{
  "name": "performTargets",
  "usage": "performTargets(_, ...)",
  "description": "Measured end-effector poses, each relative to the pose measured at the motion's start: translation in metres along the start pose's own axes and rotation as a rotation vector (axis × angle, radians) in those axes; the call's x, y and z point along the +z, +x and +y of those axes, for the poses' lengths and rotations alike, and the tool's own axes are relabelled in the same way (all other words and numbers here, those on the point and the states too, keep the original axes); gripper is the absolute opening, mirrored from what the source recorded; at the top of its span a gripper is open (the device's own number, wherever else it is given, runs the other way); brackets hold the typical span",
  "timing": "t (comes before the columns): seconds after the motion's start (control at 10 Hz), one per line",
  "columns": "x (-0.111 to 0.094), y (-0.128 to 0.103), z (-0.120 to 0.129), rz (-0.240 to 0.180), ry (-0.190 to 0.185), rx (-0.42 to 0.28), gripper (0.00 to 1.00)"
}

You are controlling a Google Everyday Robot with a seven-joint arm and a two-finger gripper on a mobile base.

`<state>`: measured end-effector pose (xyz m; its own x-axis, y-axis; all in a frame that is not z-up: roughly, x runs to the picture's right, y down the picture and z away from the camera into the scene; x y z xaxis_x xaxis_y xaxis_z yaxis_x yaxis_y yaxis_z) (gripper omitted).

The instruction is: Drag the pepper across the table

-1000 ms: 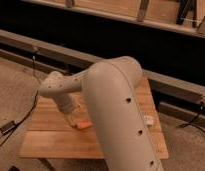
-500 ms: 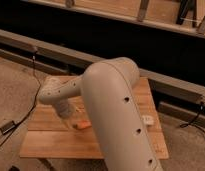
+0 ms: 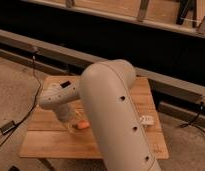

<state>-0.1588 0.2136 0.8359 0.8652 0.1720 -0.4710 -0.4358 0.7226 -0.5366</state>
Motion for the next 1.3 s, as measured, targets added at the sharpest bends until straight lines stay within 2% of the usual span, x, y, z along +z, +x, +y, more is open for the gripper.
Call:
performTargets(0.3, 0.007, -0.005, -0.006, -0.003, -0.012, -0.011, 0.65)
performTargets(0.5, 0.008, -0.007, -0.008, -0.004, -0.015, -0.011, 0.52)
performTargets(0.9, 0.009, -0.007, -0.011, -0.006, -0.009, -0.002, 0.11)
performTargets(1.0, 0.009, -0.008, -0.010, -0.008, -0.009, 0.002, 0.06)
performTargets(1.2, 0.008, -0.006, -0.010, -0.003, -0.007, 0.009, 0.06)
performTargets(1.3, 0.009, -0.004, -0.016, -0.005, 0.006, 0.015, 0.06)
